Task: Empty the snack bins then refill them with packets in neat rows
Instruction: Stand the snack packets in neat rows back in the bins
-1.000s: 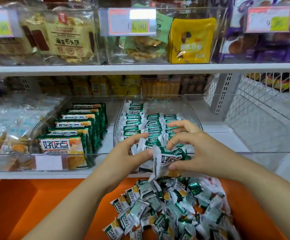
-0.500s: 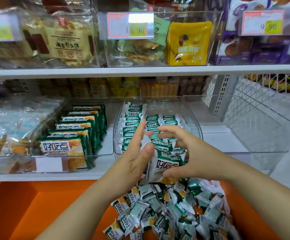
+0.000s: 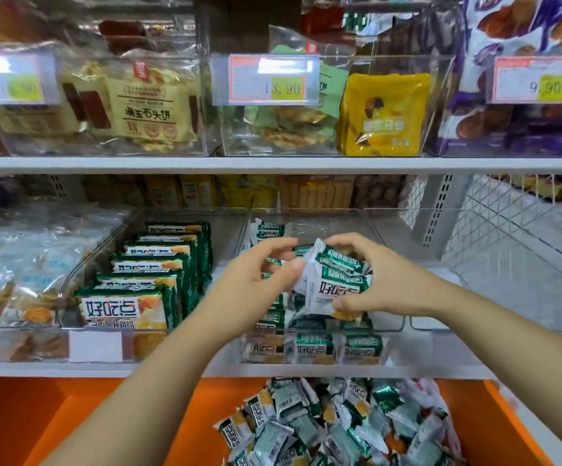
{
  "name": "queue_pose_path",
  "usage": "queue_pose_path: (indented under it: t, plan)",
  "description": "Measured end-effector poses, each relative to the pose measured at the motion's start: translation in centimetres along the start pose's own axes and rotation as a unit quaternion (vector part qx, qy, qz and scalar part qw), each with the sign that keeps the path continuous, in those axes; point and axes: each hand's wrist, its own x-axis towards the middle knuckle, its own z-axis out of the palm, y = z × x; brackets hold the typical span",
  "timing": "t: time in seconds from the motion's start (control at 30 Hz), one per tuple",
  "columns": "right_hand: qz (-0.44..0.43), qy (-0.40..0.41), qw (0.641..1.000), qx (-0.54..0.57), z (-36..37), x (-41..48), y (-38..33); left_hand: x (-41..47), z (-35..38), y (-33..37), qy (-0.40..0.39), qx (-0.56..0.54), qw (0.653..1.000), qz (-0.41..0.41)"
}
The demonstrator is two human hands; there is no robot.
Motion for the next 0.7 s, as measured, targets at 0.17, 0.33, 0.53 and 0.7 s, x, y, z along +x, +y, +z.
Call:
queue_pose_path:
  t: [0.17,0.33,0.53,0.7]
  plan:
    - [0.028,0.052,0.996,-0.071,-0.6,5.0,2.1,2.9,-1.6,-3.5,0.079,0.08,0.993,-0.025]
    - [0.068,0.04,0.973,-0.219,-0.1,10.5,4.5,5.7,-2.1,-7.3,0.129,0.083,0.987,-0.04]
    - [0.121,0.002,0.968,-0.22,1.0,16.1,6.5,8.6,-2.5,-9.3,0.134,0.035,0.989,-0.046]
    - [0.133,-0.07,0.959,-0.24,1.7,18.6,7.3,9.2,-2.0,-10.6,0.133,-0.007,0.989,-0.057]
